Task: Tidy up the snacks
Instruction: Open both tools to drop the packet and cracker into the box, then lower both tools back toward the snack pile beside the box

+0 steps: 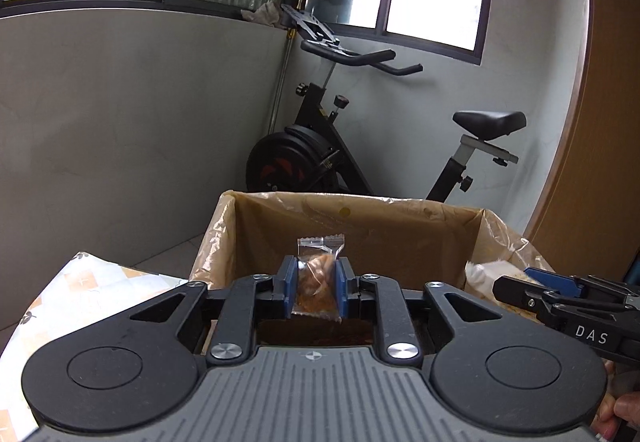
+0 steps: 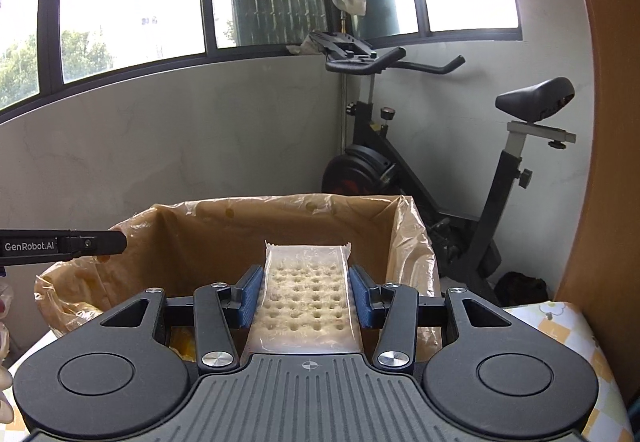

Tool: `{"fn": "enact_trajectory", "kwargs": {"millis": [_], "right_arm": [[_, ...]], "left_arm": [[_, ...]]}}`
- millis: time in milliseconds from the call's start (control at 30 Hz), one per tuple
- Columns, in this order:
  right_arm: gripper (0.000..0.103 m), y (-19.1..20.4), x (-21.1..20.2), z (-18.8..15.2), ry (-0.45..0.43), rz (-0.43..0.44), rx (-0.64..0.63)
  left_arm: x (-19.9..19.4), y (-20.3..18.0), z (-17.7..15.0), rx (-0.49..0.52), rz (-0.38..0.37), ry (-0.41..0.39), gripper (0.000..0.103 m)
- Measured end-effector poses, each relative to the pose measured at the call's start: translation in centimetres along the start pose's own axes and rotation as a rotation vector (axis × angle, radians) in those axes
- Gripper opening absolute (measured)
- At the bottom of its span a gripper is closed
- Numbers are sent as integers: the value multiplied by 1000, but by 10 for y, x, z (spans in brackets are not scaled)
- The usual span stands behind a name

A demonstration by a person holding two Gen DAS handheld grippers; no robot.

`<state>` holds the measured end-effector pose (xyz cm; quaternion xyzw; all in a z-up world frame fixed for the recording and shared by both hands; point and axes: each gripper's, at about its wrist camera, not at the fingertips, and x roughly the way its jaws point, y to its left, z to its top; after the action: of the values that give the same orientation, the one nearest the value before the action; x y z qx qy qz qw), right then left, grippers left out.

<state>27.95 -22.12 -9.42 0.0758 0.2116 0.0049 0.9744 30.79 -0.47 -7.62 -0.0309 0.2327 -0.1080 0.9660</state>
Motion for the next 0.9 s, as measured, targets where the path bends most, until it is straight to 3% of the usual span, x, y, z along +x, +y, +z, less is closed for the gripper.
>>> {"fn": "enact_trajectory", "kwargs": {"millis": [33,100,300,433,600,900], "right_arm": [[45,0,-2,-1,-6,2,-2],[51,-2,-8,-3,-15,9,-3],[51,-13,-37,-12,-41,52,32],[51,-20,-66,-23,-73,76,66],[51,-21,-99,-45,-104,76,50],[51,-14,-127,-104,-50,78,91]], "left_arm": [[-1,2,-1,-1,1,-1,52],[-11,9,-5,-9,12,-19,64],[-35,17,-13,-6,5,2,64],[-63,21,-24,12,-11,-25,63],[-93,30,-39,-30,-37,-21,63],[-117,30,-101,-116,-74,73,64]]}}
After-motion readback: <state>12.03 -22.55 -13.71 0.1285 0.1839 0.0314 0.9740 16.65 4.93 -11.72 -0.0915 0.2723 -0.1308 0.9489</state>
